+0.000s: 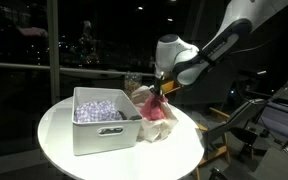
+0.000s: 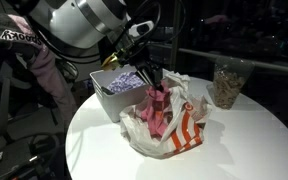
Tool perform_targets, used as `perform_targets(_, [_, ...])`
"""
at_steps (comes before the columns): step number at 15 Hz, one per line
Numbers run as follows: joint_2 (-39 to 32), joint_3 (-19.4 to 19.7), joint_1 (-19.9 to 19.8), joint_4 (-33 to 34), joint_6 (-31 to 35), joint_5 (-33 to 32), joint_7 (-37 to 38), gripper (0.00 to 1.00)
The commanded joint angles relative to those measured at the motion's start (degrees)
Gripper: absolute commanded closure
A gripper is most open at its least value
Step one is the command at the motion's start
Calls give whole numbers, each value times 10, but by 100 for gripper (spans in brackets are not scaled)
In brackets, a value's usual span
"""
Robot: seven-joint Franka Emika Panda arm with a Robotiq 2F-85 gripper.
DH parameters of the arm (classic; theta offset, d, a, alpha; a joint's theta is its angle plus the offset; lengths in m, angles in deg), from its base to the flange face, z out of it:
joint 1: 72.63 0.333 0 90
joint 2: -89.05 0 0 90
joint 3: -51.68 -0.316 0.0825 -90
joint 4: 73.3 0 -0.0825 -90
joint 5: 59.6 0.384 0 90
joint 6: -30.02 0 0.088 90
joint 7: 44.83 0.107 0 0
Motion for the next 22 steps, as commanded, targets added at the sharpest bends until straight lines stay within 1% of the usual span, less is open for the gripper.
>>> perform_targets(1, [-85, 15, 5, 63, 30, -68, 49, 92])
perform_targets(2, [-104, 18, 5, 77, 28, -74, 53, 92])
perform_targets(3, [-119, 16, 3, 86, 27, -67, 42, 84])
perform_targets(4, [-123, 17, 7, 82, 24, 3, -31, 64])
perform_targets(5, [-126, 14, 5, 84, 23, 29, -56, 59])
perform_targets(8, [-101, 12, 12, 76, -11, 134, -144, 34])
perform_targets(10, [-71, 22, 27, 71, -28, 165, -175, 21])
perform_targets(11, [-53, 28, 37, 69, -33, 161, -179, 12])
perform_targets(13, [-25, 17, 45, 68, -43, 183, -212, 0])
perform_targets(14, [-17, 10, 50, 71, -41, 196, -224, 0])
perform_targets(16, [-13, -11, 61, 78, -21, 253, -279, 0])
perform_targets(19, [-39, -33, 94, 111, -11, 270, -299, 0])
perform_targets(21, [-68, -47, 113, 138, 6, 279, -313, 1])
perform_targets(22, [-81, -52, 123, 154, 4, 283, -321, 0])
